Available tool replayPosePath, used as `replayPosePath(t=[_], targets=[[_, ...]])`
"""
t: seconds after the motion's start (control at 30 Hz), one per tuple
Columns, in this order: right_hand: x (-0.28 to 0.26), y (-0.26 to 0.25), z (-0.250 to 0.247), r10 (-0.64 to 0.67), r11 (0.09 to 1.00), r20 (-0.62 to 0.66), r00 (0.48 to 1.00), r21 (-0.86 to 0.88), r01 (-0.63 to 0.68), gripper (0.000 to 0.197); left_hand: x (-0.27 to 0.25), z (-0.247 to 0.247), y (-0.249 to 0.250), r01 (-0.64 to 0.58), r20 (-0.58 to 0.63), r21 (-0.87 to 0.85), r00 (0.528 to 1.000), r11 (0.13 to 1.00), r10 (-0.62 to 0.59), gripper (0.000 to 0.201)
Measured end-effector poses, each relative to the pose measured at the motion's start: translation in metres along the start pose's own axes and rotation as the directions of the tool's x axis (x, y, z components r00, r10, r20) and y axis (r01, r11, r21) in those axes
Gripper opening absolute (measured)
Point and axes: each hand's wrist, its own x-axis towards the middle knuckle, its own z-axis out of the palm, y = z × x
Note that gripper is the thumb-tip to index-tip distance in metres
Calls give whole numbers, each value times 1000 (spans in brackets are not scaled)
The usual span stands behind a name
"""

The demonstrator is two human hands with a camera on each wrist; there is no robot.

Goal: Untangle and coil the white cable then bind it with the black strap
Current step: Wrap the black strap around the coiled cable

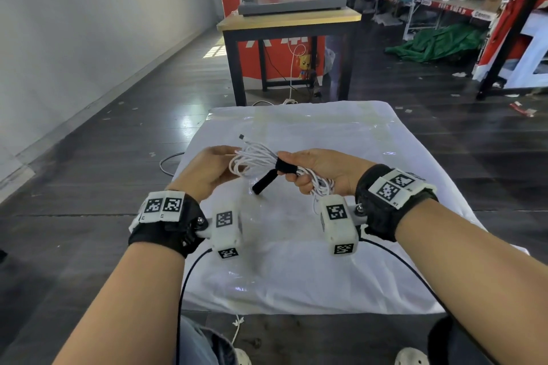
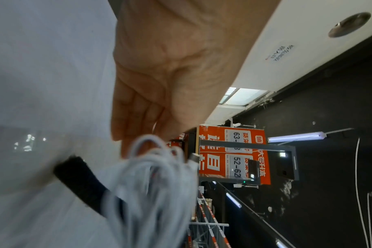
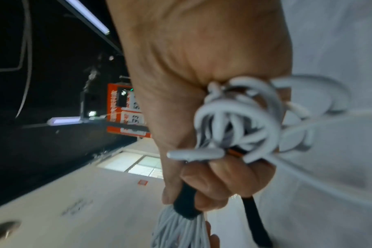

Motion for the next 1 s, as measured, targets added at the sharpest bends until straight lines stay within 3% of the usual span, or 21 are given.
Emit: replayPosePath(t=[0.07, 0.17, 0.37, 0.5, 0.57, 0.67, 0.77, 0.9, 1.0], targets=[[0, 0, 1, -7, 988, -31, 999, -154, 2, 28, -1, -6, 3, 109, -12, 57, 994, 992, -109, 15], [2, -1, 6, -46, 921, -55, 997, -388, 21, 27, -8, -1, 7, 232, 140, 93, 960, 968, -243, 31], [-5, -8, 16, -90, 777, 1, 996, -625, 71, 30, -9, -5, 14, 295, 216, 131, 923, 947, -318, 76], [-1, -8, 21, -84, 669, 26, 996, -740, 76, 22, -7, 1, 5, 202, 309, 367, 894, 908, -324, 53], [1, -8, 23, -85, 634, 34, 996, -769, 80, 25, -7, 6, 3, 163, 331, 298, 907, 941, -262, 41], [5, -7, 25, -96, 603, 40, 995, -793, 90, 31, -8, 10, 5, 91, 219, 152, 968, 984, -123, 19], [7, -6, 24, -92, 583, 31, 995, -809, 79, 30, -8, 9, 9, -26, 79, 233, 997, 972, 7, 12], [13, -1, 18, -87, 541, -17, 996, -840, 33, 47, -9, 12, 15, -201, -64, 217, 973, 955, 220, 15], [19, 5, 13, -87, 597, -50, 995, -802, 12, 54, -16, 22, 23, -323, -68, 194, 937, 926, 341, 15]])
